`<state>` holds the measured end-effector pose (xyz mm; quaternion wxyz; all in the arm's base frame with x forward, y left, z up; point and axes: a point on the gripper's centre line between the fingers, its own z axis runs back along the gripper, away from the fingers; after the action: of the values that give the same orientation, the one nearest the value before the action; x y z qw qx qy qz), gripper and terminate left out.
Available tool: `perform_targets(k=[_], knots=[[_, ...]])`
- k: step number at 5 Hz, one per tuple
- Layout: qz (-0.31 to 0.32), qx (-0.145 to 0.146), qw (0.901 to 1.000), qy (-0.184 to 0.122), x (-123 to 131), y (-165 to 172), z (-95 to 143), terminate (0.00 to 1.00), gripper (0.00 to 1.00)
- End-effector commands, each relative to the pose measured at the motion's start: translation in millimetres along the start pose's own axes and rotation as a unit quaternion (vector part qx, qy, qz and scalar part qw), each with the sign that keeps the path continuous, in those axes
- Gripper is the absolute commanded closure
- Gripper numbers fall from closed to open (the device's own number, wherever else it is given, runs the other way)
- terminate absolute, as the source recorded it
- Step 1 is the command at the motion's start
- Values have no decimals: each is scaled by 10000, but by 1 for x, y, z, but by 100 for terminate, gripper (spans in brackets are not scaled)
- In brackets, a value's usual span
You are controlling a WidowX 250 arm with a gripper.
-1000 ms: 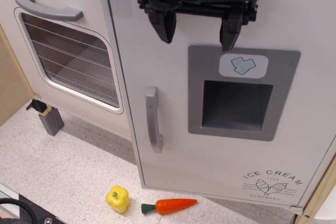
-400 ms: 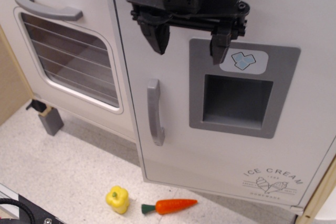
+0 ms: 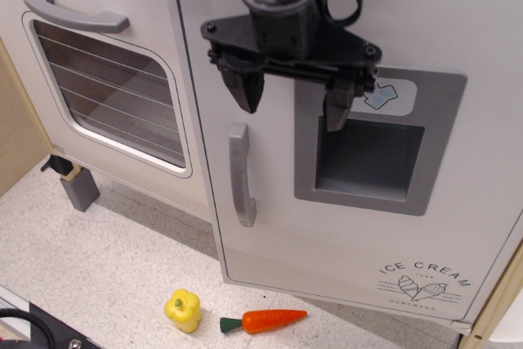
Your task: Close fridge
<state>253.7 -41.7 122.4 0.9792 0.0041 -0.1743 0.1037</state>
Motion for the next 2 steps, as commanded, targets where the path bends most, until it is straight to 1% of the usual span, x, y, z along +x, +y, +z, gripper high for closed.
perform_targets(k=[1, 2], knots=[[299, -27, 9991, -297, 26, -2, -2, 0, 0], [466, -119, 9983, -335, 41, -3, -5, 0, 0]])
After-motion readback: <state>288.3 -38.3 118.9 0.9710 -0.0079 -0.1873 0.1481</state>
